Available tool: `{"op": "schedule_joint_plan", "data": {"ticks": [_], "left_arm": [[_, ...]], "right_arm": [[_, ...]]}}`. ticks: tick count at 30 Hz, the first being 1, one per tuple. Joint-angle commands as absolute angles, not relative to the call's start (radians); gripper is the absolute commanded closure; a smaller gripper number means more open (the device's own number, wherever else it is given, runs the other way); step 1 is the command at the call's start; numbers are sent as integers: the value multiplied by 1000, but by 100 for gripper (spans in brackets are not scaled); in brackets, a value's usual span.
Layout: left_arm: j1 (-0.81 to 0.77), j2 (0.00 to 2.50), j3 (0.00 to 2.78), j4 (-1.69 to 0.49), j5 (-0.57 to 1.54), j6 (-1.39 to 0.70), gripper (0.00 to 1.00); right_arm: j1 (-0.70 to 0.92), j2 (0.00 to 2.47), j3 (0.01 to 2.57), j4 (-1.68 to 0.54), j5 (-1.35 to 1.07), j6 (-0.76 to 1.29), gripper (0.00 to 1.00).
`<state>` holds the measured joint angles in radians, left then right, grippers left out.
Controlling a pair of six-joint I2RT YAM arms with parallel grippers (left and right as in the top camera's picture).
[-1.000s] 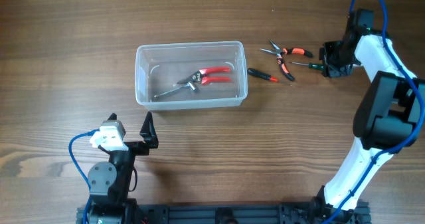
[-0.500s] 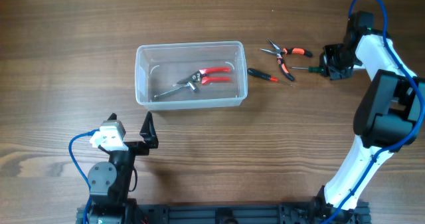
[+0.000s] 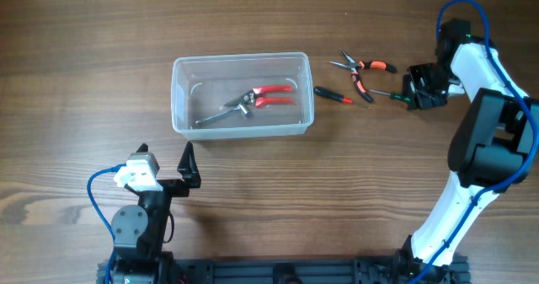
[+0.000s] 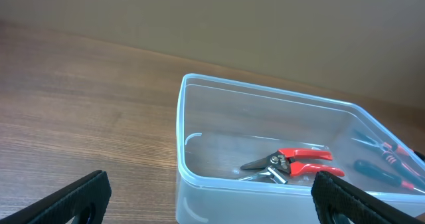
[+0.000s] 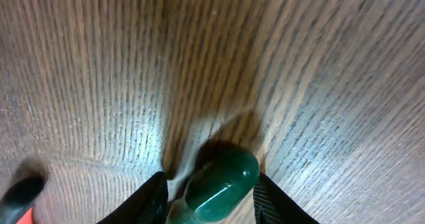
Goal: Pack container
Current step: 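Lower the green screwdriver into the container and release it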
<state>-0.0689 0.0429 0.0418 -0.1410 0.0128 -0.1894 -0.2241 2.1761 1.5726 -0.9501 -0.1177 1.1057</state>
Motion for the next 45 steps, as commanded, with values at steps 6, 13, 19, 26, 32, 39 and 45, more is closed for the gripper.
{"op": "schedule_joint_plan", "data": {"ticks": [6, 13, 19, 26, 32, 39, 45], "left_arm": [[-63, 41, 38, -142, 10, -198, 0], [-63, 41, 38, -142, 10, -198, 0], [-63, 41, 38, -142, 10, -198, 0], [-63, 41, 38, -142, 10, -198, 0], [-63, 41, 37, -142, 10, -198, 0], [-63, 41, 38, -142, 10, -198, 0], [-63, 41, 38, -142, 10, -198, 0]], "right_arm": [[-224, 2237, 1549, -966, -45, 1072, 79], [-224, 2227, 1586, -957, -49, 942, 87], [-222, 2137, 1727, -921, -101, 660, 92], [-132, 1905, 1935, -889, -477, 235, 96], [125, 1746, 1951, -870, -543, -179, 96], [515, 1797, 1930, -936, -486, -804, 96], [645, 1996, 1922, -933, -189, -1010, 96]]}}
